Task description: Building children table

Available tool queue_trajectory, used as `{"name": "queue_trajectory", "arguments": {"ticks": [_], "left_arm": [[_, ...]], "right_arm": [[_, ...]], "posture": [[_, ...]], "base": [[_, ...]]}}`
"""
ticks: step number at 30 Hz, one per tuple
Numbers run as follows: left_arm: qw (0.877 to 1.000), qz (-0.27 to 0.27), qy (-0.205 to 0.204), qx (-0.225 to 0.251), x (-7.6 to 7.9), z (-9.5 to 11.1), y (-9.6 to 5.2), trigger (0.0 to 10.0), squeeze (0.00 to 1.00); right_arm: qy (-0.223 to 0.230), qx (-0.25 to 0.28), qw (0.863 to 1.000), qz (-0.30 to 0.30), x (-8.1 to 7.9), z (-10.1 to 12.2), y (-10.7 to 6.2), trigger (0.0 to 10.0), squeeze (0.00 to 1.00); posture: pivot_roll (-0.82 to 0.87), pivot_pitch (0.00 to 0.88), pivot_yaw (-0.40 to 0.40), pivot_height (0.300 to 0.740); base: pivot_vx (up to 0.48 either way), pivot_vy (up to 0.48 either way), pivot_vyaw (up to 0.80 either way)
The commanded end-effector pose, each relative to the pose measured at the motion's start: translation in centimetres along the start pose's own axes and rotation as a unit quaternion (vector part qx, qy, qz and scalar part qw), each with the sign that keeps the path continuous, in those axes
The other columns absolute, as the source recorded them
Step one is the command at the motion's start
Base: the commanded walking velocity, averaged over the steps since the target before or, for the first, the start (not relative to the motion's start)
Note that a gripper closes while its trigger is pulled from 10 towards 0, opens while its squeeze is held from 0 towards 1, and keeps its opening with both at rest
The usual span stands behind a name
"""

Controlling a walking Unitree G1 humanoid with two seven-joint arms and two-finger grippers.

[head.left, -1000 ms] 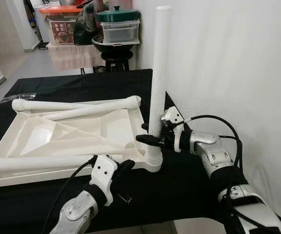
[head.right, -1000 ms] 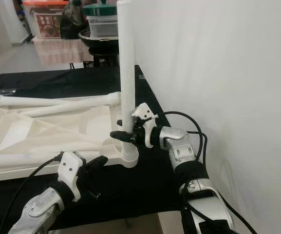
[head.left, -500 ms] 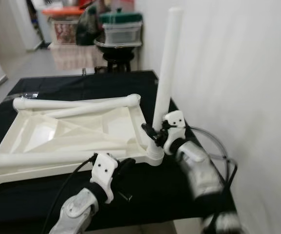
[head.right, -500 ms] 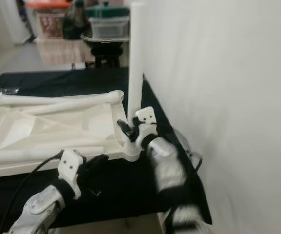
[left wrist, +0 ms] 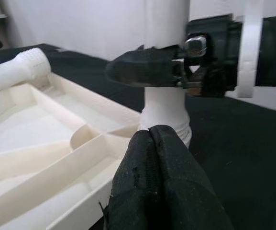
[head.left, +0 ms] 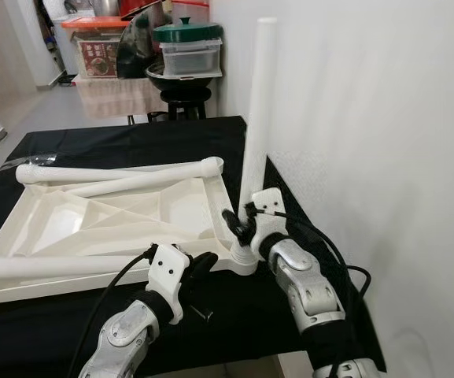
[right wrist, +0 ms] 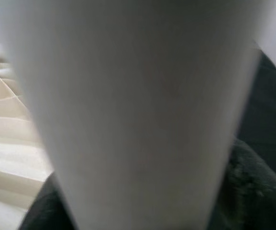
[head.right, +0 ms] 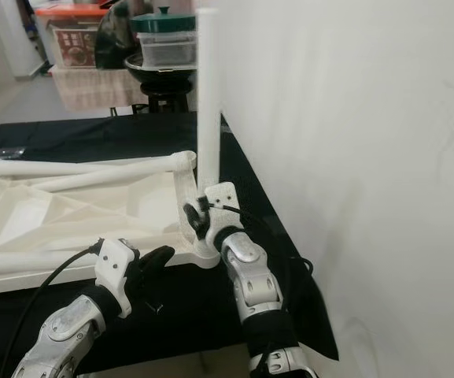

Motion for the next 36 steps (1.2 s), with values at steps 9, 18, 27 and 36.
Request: {"name": "queue_trajectory", "arguments": {"ticks": [9,18,27,36], "left_arm": [[1.000,-0.003,-0.009,-0.004,0.0,-0.4,0.5,10.0,0.00],[1.000,-0.001,-0.012,-0.004,0.0,-0.6,0.5,10.0,0.00],[1.000,-0.002,-0.016,-0.004,0.2,-0.7,0.3,10.0,0.00],[1.000,-0.005,-0.017,-0.004,0.5,-0.6,-0.1,10.0,0.00]], "right_arm": [[-0.100,0.101,0.966,0.218,1.7,5.3,-0.3,10.0,0.00],[-0.106,0.100,0.931,0.335,1.7,5.1,-1.2,10.0,0.00],[-0.070,0.103,0.925,0.360,2.1,4.3,-1.3,0.0,0.00],[-0.064,0.051,0.965,0.249,1.6,1.5,-0.7,0.0,0.00]], "posture": [[0.02,0.000,-0.037,0.740],[0.03,0.000,-0.040,0.740],[0.04,0.000,-0.041,0.740],[0.03,0.000,-0.056,0.740]], "base": [[0.000,0.000,0.00],[0.000,0.000,0.00],[0.000,0.000,0.00],[0.000,0.000,0.00]]}}
Point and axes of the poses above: a point about 5 cm out from each wrist's last joint towards the gripper, its own y axis pointing out of the wrist towards the gripper, its own z axis along the axis of the wrist's last joint, x = y × z, the point moved 5 cm from there along y, pointing out of the wrist towards the gripper, and after that the axes turned 15 degrees about -y, right-handed, at the moved point
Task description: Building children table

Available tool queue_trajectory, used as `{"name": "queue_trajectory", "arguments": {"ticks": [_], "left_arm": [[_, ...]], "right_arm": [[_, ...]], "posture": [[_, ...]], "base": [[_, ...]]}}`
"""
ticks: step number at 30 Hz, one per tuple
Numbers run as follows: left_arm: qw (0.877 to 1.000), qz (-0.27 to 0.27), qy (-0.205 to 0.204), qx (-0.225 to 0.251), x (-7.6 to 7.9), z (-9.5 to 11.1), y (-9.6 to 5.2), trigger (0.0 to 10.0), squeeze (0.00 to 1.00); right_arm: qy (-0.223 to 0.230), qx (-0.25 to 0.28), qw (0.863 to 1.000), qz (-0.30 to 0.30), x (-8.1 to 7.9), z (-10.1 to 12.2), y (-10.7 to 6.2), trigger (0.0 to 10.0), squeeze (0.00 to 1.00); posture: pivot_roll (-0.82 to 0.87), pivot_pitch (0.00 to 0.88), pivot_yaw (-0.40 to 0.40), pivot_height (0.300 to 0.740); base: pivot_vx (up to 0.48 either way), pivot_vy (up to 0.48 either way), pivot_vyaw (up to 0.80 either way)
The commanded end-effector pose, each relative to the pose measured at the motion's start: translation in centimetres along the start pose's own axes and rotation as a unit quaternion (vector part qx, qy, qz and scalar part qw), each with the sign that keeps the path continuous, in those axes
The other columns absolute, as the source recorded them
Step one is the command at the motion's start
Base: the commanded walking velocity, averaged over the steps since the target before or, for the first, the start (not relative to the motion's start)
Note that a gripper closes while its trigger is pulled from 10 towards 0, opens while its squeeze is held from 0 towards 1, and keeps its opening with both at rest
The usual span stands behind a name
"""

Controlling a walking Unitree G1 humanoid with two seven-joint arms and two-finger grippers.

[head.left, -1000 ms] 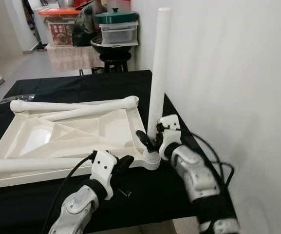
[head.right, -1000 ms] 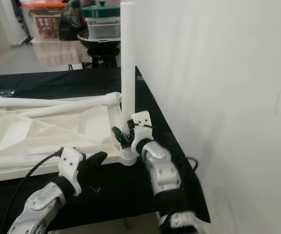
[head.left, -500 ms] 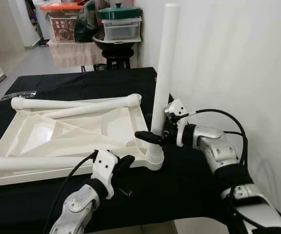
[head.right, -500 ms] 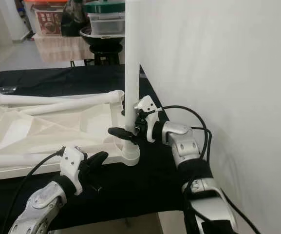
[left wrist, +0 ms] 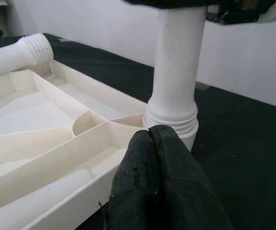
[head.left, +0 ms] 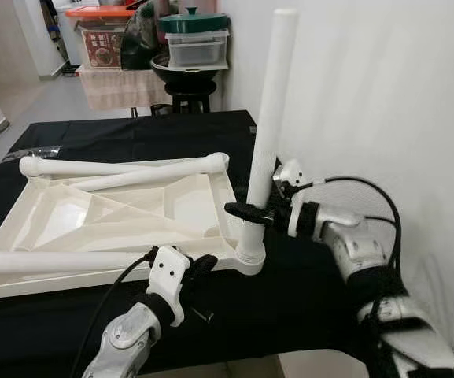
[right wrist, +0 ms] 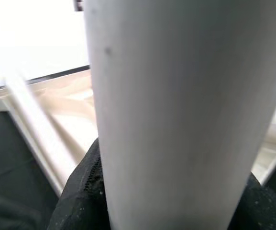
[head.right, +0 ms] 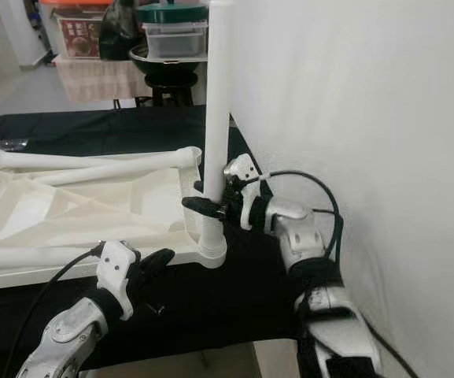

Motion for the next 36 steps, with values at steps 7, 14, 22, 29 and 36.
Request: {"name": "queue_trajectory", "arguments": {"ticks": [7,14,22,29,36], "left_arm": [[1.000,-0.002,0.001,0.001,0.1,0.2,-0.2,10.0,0.00],[1.000,-0.001,-0.001,0.003,0.0,0.3,-0.1,10.0,0.00],[1.000,0.003,-0.003,0.006,-0.1,0.5,0.2,10.0,0.00],[1.000,0.000,-0.006,0.004,0.0,0.4,0.3,10.0,0.00],[1.000,0.002,-0.006,0.004,0.0,0.3,0.3,10.0,0.00]], "right_arm": [[0.090,-0.123,0.972,-0.178,-6.5,-4.5,1.2,0.0,0.00],[0.050,-0.130,0.973,-0.186,-5.1,-4.5,1.7,4.7,0.00],[0.079,-0.034,0.992,-0.095,-4.5,-1.0,2.1,10.0,1.00],[-0.001,0.033,0.990,0.136,-3.8,1.8,0.3,10.0,0.00],[-0.004,0.036,0.983,0.179,-3.4,1.9,0.3,10.0,0.00]], "posture": [[0.02,0.000,-0.033,0.740],[0.02,0.000,-0.042,0.740],[0.02,0.000,-0.042,0.740],[0.02,0.000,-0.043,0.740],[0.03,0.000,-0.048,0.740]], "base": [[0.000,0.000,0.00],[0.000,0.000,0.00],[0.000,0.000,0.00],[0.000,0.000,0.00],[0.000,0.000,0.00]]}}
Point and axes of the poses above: a point about 5 cm out from each wrist's last joint towards the gripper, its own y axis pointing out of the wrist towards the gripper, its own z axis along the axis of the wrist's last joint, x = y × z, the point moved 5 cm from there along y, pointing out of the wrist towards the gripper, and after that the axes turned 15 degrees about -y, right-handed, at the moved point
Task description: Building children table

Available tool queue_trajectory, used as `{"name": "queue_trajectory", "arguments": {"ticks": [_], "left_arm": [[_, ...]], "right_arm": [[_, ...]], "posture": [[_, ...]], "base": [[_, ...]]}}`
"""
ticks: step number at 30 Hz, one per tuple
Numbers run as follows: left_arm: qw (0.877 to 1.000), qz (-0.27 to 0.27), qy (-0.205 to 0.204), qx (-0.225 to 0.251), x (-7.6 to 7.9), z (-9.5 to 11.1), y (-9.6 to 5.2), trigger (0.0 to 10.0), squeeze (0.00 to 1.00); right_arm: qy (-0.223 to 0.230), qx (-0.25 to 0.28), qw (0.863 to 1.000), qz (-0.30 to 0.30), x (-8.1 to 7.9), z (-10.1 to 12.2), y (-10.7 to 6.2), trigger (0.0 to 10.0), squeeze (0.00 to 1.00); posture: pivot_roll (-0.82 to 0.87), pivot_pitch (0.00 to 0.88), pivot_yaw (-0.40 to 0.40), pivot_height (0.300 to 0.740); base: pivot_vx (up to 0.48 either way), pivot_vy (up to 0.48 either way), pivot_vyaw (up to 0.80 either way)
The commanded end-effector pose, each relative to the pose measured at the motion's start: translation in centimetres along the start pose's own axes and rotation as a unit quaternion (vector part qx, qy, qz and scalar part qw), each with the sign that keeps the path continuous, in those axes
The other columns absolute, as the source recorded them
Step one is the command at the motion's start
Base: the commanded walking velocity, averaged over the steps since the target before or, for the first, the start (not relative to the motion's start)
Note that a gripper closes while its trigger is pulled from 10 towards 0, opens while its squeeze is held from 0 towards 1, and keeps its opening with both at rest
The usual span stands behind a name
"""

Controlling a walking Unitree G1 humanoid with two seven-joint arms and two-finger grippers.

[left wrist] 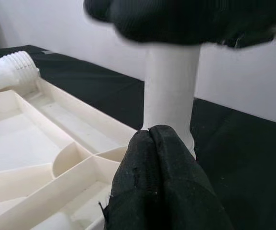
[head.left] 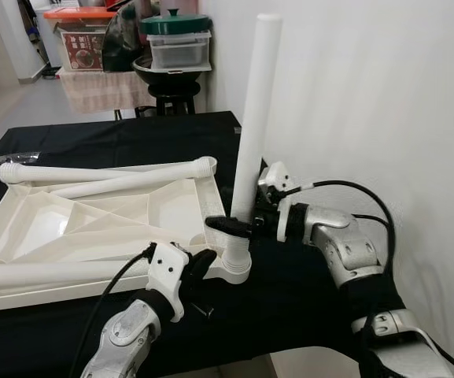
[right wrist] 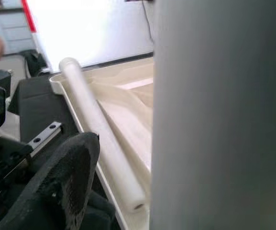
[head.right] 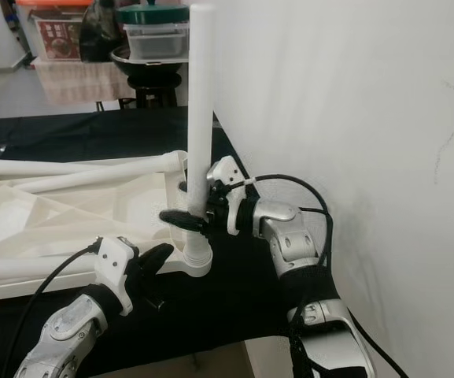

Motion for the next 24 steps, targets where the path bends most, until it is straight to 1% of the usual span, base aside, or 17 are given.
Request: {"name": "queue_trajectory", "arguments": {"ticks": [1,2,3,4,8,12,14,15,16,17,18,19,20,21,22,23,24], "left_arm": [[1.000,0.006,-0.009,-0.011,-0.3,-0.6,-0.1,10.0,0.00],[1.000,0.007,-0.009,-0.011,-0.3,-0.6,-0.2,10.0,0.00],[1.000,0.007,-0.009,-0.011,-0.3,-0.6,-0.2,10.0,0.00],[1.000,0.008,-0.009,-0.011,-0.3,-0.6,-0.2,10.0,0.00],[1.000,0.009,-0.009,-0.012,-0.3,-0.6,-0.2,10.0,0.00],[1.000,0.009,-0.009,-0.011,-0.2,-0.5,-0.3,10.0,0.00],[1.000,0.008,-0.009,-0.010,-0.2,-0.4,-0.3,10.0,0.00],[1.000,0.008,-0.009,-0.010,-0.2,-0.4,-0.3,10.0,0.00],[1.000,0.008,-0.010,-0.010,-0.2,-0.4,-0.4,10.0,0.00],[1.000,0.008,-0.009,-0.010,-0.2,-0.4,-0.4,10.0,0.00],[1.000,0.008,-0.009,-0.010,-0.2,-0.4,-0.5,10.0,0.00],[1.000,0.008,-0.009,-0.010,-0.2,-0.4,-0.5,10.0,0.00],[1.000,0.009,-0.009,-0.010,-0.3,-0.3,-0.5,10.0,0.00],[1.000,0.009,-0.009,-0.010,-0.3,-0.3,-0.5,10.0,0.00],[1.000,0.009,-0.009,-0.010,-0.3,-0.3,-0.5,10.0,0.00],[1.000,0.009,-0.009,-0.010,-0.3,-0.3,-0.4,10.0,0.00],[1.000,0.009,-0.009,-0.010,-0.3,-0.3,-0.4,10.0,0.00]], "right_arm": [[0.001,0.005,0.999,0.038,-0.3,0.2,0.3,10.0,0.00],[0.008,0.006,0.998,0.056,-0.3,0.2,0.4,0.0,0.00],[0.008,0.006,0.998,0.056,-0.3,0.2,0.4,0.0,0.00],[0.014,0.009,0.997,0.069,-0.2,0.4,0.5,0.0,0.00],[0.014,0.016,0.997,0.076,0.0,0.6,0.4,0.0,0.00],[0.008,0.021,0.998,0.065,0.2,0.4,0.0,0.0,0.00],[0.011,0.019,1.000,-0.005,0.9,0.0,-0.2,0.0,0.00],[0.011,0.019,1.000,-0.005,0.9,0.0,-0.2,0.0,0.00],[0.013,0.019,0.999,-0.032,1.1,-0.1,-0.3,0.0,0.00],[0.023,0.010,0.997,-0.074,1.3,-0.6,-0.1,0.0,0.00],[0.031,-0.018,0.991,-0.130,1.6,-1.6,0.3,0.0,0.00],[0.031,-0.018,0.991,-0.130,1.6,-1.6,0.3,0.0,0.00],[0.106,-0.104,0.941,-0.306,-0.1,-5.4,1.1,0.0,0.00],[0.106,-0.104,0.941,-0.306,-0.1,-5.4,1.1,0.0,0.00],[0.125,-0.114,0.927,-0.335,-1.7,-6.0,1.5,0.0,0.00],[0.136,-0.112,0.923,-0.342,-2.7,-6.1,1.7,0.0,0.00],[0.136,-0.112,0.923,-0.342,-2.7,-6.1,1.7,0.0,0.00]], "posture": [[0.04,0.000,-0.049,0.740],[0.04,0.000,-0.051,0.740],[0.04,0.000,-0.051,0.740],[0.04,0.000,-0.051,0.740],[0.04,0.000,-0.051,0.740],[0.03,0.000,-0.047,0.740],[0.03,0.000,-0.052,0.740],[0.03,0.000,-0.052,0.740],[0.03,0.001,-0.054,0.740],[0.04,0.003,-0.058,0.740],[0.04,0.004,-0.059,0.740],[0.04,0.004,-0.059,0.740],[0.02,0.012,-0.054,0.740],[0.02,0.012,-0.054,0.740],[0.03,0.012,-0.049,0.740],[0.03,0.012,-0.049,0.740],[0.03,0.012,-0.049,0.740]], "base": [[0.000,0.000,0.00],[0.000,0.000,0.00],[0.000,0.000,0.00],[0.000,0.000,0.00],[0.000,0.000,0.00],[0.000,0.000,0.00],[0.000,0.000,0.00],[0.000,0.000,0.00],[0.000,0.000,0.00],[0.000,0.000,0.00],[0.000,0.000,0.00],[0.000,0.000,0.00],[0.000,0.000,0.00],[0.000,0.000,0.00],[0.000,0.000,0.00],[0.000,0.000,0.00],[0.000,0.000,0.00]]}}
Point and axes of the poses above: a point about 5 cm out from each wrist's last joint towards the gripper, its own y axis pointing out of the wrist towards the gripper, its own z axis along the axis of the wrist's last joint, x = y × z, the point moved 5 cm from there along y, pointing out of the wrist towards the gripper, and after that the axes turned 15 degrees about -y, right-handed, at the moved point
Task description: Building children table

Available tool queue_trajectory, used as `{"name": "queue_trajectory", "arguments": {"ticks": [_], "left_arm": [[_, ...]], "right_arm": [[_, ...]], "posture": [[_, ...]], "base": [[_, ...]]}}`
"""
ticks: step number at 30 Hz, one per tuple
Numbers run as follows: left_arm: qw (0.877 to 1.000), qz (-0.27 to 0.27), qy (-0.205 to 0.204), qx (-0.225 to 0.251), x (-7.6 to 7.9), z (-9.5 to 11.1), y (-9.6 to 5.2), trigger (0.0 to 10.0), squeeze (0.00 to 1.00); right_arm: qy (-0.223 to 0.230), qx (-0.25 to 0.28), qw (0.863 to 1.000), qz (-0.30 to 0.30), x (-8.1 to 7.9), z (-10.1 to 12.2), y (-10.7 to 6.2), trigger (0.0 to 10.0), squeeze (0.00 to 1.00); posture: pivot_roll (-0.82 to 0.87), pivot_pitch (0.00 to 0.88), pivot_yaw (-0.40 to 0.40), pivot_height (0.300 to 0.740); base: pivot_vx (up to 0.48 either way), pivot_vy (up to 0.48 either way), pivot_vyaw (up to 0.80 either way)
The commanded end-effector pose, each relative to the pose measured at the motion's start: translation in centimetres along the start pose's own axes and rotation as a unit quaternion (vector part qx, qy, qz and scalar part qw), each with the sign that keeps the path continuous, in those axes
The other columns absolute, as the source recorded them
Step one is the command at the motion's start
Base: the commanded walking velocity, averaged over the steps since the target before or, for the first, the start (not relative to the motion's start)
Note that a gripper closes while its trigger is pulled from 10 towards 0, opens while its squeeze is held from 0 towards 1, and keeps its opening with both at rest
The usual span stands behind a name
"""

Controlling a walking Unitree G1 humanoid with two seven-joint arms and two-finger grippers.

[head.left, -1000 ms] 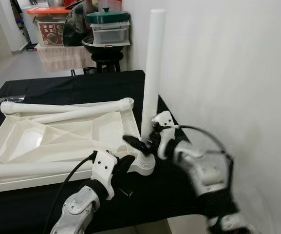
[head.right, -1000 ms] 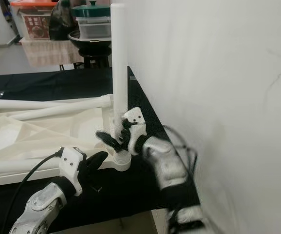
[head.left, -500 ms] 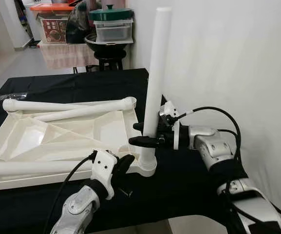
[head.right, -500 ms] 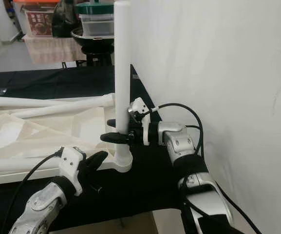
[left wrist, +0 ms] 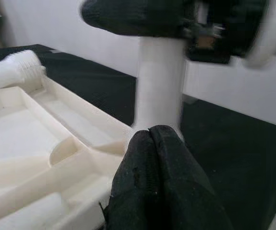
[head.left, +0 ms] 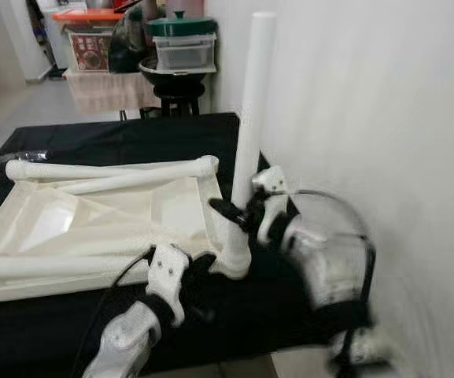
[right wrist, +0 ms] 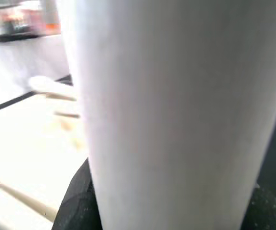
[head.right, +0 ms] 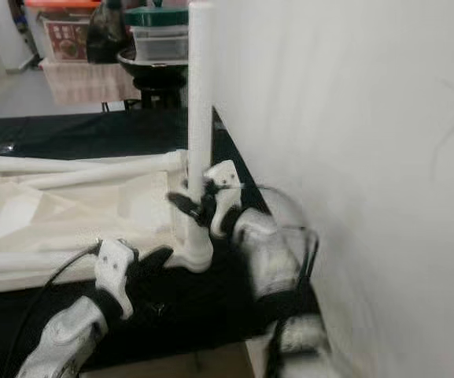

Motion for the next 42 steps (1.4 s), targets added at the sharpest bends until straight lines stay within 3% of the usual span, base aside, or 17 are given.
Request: {"name": "queue_trajectory", "arguments": {"ticks": [1,6,7,8,9,11,16,19,21,22,24,25,29,32,33,34,42], "left_arm": [[1.000,0.003,-0.001,-0.004,-0.3,-0.1,-0.1,10.0,0.00],[1.000,0.001,0.001,-0.010,-0.3,-0.4,0.1,10.0,0.00],[1.000,0.002,0.001,-0.010,-0.4,-0.4,0.1,10.0,0.00],[1.000,0.002,0.001,-0.010,-0.4,-0.4,0.1,10.0,0.00],[1.000,0.007,0.003,-0.008,-0.5,-0.4,0.1,10.0,0.00],[1.000,0.013,0.004,-0.005,-0.6,-0.3,0.1,10.0,0.00],[1.000,0.010,0.002,-0.009,-0.6,-0.5,0.3,10.0,0.00],[1.000,0.006,0.000,-0.011,-0.5,-0.6,0.4,10.0,0.00],[1.000,0.005,-0.001,-0.011,-0.4,-0.7,0.4,10.0,0.00],[1.000,0.004,-0.002,-0.011,-0.4,-0.7,0.5,10.0,0.00],[1.000,0.005,-0.002,-0.010,-0.4,-0.7,0.5,10.0,0.00],[1.000,0.005,-0.002,-0.010,-0.4,-0.7,0.5,10.0,0.00],[1.000,0.005,-0.003,-0.010,-0.4,-0.8,0.5,10.0,0.00],[1.000,0.006,-0.004,-0.009,-0.4,-0.8,0.5,10.0,0.00],[1.000,0.006,-0.004,-0.009,-0.4,-0.8,0.5,10.0,0.00],[1.000,0.007,-0.004,-0.009,-0.3,-0.8,0.5,10.0,0.00],[1.000,0.008,-0.005,-0.007,-0.3,-0.6,0.4,10.0,0.00]], "right_arm": [[0.035,-0.085,0.995,0.030,-2.3,-4.1,-0.5,0.0,0.00],[0.009,-0.079,0.996,0.037,-1.4,-3.7,0.5,0.0,0.00],[0.000,-0.084,0.996,0.034,-1.2,-3.9,0.7,3.0,0.00],[0.000,-0.084,0.996,0.034,-1.2,-3.9,0.7,3.0,0.00],[-0.001,-0.085,0.996,0.033,-1.2,-3.7,0.7,10.0,0.00],[-0.001,-0.077,0.996,0.043,-1.6,-3.2,0.7,10.0,1.00],[0.011,-0.038,0.995,0.087,-1.7,-1.3,0.5,10.0,1.00],[0.005,-0.009,0.990,0.139,-1.4,-0.3,0.3,10.0,1.00],[-0.008,0.019,0.978,0.206,-1.2,0.4,-0.4,10.0,1.00],[-0.022,0.033,0.968,0.250,-1.1,0.8,-0.9,10.0,0.00],[-0.042,0.050,0.949,0.308,-0.9,1.3,-1.5,10.0,0.00],[-0.042,0.050,0.949,0.308,-0.9,1.3,-1.5,10.0,0.00],[-0.052,0.058,0.920,0.384,-0.5,2.0,-2.0,10.0,0.00],[-0.045,0.055,0.908,0.413,-0.5,2.0,-2.2,10.0,0.00],[-0.041,0.056,0.900,0.430,-0.5,2.0,-2.3,1.1,0.00],[-0.031,0.056,0.897,0.436,-0.3,2.0,-2.3,0.0,0.00],[-0.030,0.053,0.904,0.423,0.5,1.2,-1.8,0.0,0.00]], "posture": [[0.01,0.000,-0.034,0.740],[0.03,0.000,-0.049,0.740],[0.03,0.000,-0.050,0.740],[0.03,0.000,-0.050,0.740],[0.03,0.000,-0.051,0.740],[0.03,0.000,-0.051,0.740],[0.02,0.000,-0.047,0.740],[0.03,0.000,-0.047,0.740],[0.02,0.000,-0.046,0.740],[0.02,0.000,-0.046,0.740],[0.02,0.000,-0.043,0.740],[0.02,0.000,-0.043,0.740],[0.03,0.000,-0.043,0.740],[0.03,0.000,-0.044,0.740],[0.03,0.000,-0.044,0.740],[0.04,0.000,-0.045,0.740],[0.04,0.000,-0.043,0.740]], "base": [[0.000,0.000,0.00],[0.000,0.000,0.00],[0.000,0.000,0.00],[0.000,0.000,0.00],[0.000,0.000,0.00],[0.000,0.000,0.00],[0.000,0.000,0.00],[0.000,0.000,0.00],[0.000,0.000,0.00],[0.000,0.000,0.00],[0.000,0.000,0.00],[0.000,0.000,0.00],[0.000,0.000,0.00],[0.000,0.000,0.00],[0.000,0.000,0.00],[0.000,0.000,0.00],[0.000,0.000,0.00]]}}
Point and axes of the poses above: a point about 5 cm out from each wrist's last joint towards the gripper, its own y axis pointing out of the wrist towards the gripper, its own z axis along the axis of the wrist's last joint, x = y × z, the point moved 5 cm from there along y, pointing out of the wrist towards the gripper, and after that the axes turned 15 degrees about -y, right-handed, at the moved point
